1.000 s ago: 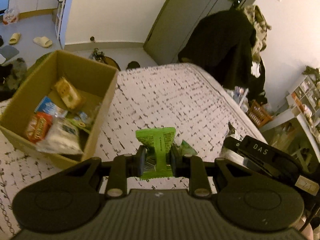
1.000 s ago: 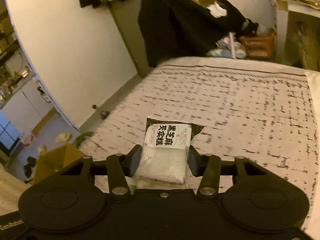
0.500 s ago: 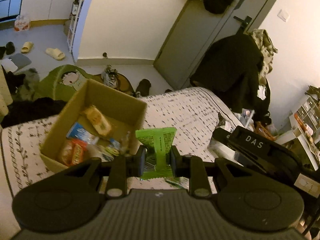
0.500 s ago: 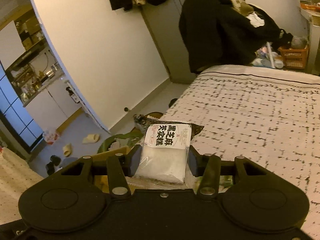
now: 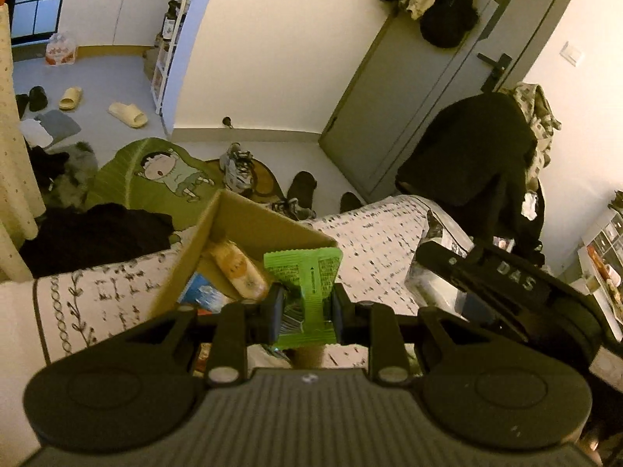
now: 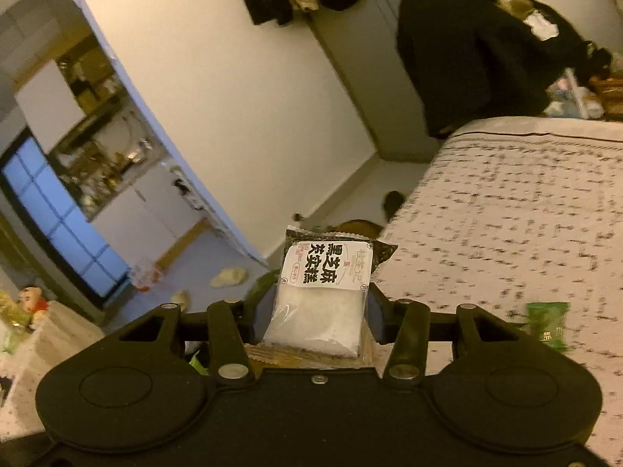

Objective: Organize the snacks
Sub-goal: 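Carry the lime-green and white packets over the cardboard box with both grippers, then open both grippers to drop the packets into the box, then withdraw both open grippers from the box toward the remaining packets, then grasp the clear green-striped cake packet with the left gripper while the right grasps the small green packet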

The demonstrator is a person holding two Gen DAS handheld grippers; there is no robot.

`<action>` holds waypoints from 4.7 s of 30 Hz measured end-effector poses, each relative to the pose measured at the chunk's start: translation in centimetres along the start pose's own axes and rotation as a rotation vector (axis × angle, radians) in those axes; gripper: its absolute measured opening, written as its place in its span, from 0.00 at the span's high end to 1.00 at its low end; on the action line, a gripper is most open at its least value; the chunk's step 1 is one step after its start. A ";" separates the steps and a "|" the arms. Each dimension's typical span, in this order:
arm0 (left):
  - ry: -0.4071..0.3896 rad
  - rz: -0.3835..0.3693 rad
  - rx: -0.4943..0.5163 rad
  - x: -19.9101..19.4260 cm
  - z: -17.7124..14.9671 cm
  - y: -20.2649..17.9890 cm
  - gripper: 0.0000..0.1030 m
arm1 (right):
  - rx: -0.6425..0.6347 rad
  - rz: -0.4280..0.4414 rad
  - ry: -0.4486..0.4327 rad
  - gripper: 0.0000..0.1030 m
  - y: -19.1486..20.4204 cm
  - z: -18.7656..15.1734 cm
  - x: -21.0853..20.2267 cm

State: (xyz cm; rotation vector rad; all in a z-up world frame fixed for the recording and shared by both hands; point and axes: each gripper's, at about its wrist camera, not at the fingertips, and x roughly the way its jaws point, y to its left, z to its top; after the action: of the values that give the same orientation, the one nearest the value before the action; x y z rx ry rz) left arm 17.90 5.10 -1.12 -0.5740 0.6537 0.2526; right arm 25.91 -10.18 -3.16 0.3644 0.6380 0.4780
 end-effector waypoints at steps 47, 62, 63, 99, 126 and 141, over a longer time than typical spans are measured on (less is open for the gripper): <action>0.036 0.135 -0.092 5.8 2.8 6.3 0.52 | -0.072 0.104 0.074 0.27 3.0 -1.9 5.3; 0.041 0.146 -0.027 1.8 1.8 4.2 0.14 | -0.141 -0.115 -0.049 0.00 0.4 -0.6 -0.9; 0.036 0.141 -0.017 1.6 1.7 3.9 0.12 | -0.151 -0.120 -0.044 0.00 0.1 -0.6 -1.2; 0.042 -0.054 0.073 5.2 -4.4 -7.1 0.14 | 0.143 -0.192 0.002 0.18 -14.8 0.1 -1.9; 0.242 -0.059 0.071 16.9 -9.9 -10.0 0.40 | 0.270 -0.257 0.176 0.76 -20.1 -2.2 6.0; 0.240 -0.060 0.211 19.4 -12.3 -12.6 0.25 | 0.317 -0.335 0.099 0.76 -21.5 -1.8 2.9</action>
State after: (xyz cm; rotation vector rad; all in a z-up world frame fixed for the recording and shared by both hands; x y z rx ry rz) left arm 31.65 -11.42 -16.13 -0.4231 0.8820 0.0566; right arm 33.44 -26.23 -15.86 0.5245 0.8563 0.0725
